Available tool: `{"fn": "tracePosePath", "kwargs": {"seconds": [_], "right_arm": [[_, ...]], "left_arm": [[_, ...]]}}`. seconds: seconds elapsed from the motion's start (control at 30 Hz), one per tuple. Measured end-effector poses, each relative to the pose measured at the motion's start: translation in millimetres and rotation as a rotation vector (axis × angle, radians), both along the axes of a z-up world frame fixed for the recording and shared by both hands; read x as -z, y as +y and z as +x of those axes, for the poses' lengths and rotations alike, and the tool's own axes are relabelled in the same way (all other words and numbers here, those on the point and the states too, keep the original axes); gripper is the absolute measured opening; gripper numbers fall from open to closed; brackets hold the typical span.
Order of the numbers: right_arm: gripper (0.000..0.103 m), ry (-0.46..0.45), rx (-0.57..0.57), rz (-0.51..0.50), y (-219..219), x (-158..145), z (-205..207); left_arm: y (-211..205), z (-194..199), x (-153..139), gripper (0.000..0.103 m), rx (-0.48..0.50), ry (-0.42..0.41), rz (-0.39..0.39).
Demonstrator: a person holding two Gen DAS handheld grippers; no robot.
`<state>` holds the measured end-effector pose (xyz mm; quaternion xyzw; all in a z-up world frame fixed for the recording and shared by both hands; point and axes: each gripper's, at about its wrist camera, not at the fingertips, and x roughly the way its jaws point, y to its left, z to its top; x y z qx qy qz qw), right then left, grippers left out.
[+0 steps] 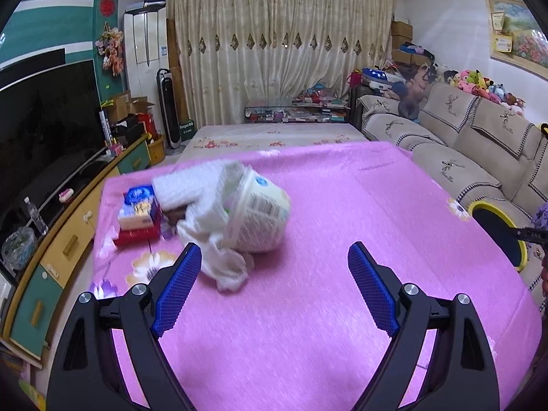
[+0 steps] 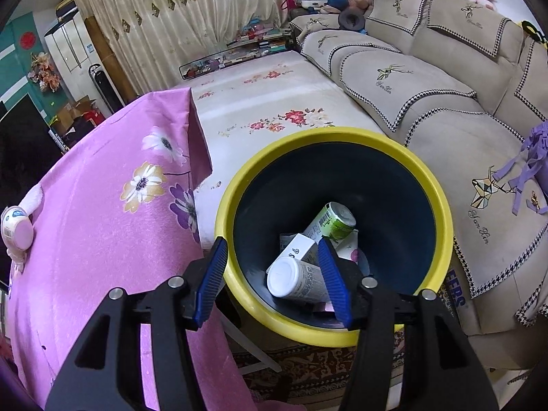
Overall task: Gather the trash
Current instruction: 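Move the left gripper to the white tissue on the yogurt tub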
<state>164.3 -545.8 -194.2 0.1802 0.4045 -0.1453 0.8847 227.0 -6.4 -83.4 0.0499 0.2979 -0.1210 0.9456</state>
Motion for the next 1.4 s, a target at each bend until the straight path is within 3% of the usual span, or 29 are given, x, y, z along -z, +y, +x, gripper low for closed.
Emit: {"fn": "tracePosePath", "kwargs": {"seconds": [0.17, 0.4, 1.17, 1.2, 1.33, 1.4], "right_arm": [[0.052, 0.003, -0.009, 0.002, 0, 1, 1], [0.052, 0.008, -0.023, 0.006, 3, 2, 6], [0.052, 0.011, -0.037, 0.03, 7, 7, 11], [0.052, 0.01, -0.038, 0.031, 7, 7, 11], [0.052, 0.008, -0.039, 0.039, 6, 7, 11], [0.052, 0.008, -0.04, 0.042, 6, 8, 11]], "left_arm": [[7, 24, -3, 0.081, 0.012, 0.022, -0.023], [1, 55, -4, 0.081, 0.069, 0.047, -0.041], [-42, 95, 7, 0.08, 0.168, 0.094, 0.026], [-46, 94, 7, 0.078, 0.18, 0.093, 0.033], [-58, 89, 10, 0.038, 0.217, 0.099, 0.054], [-66, 90, 16, 0.034, 0.225, 0.119, 0.079]]}}
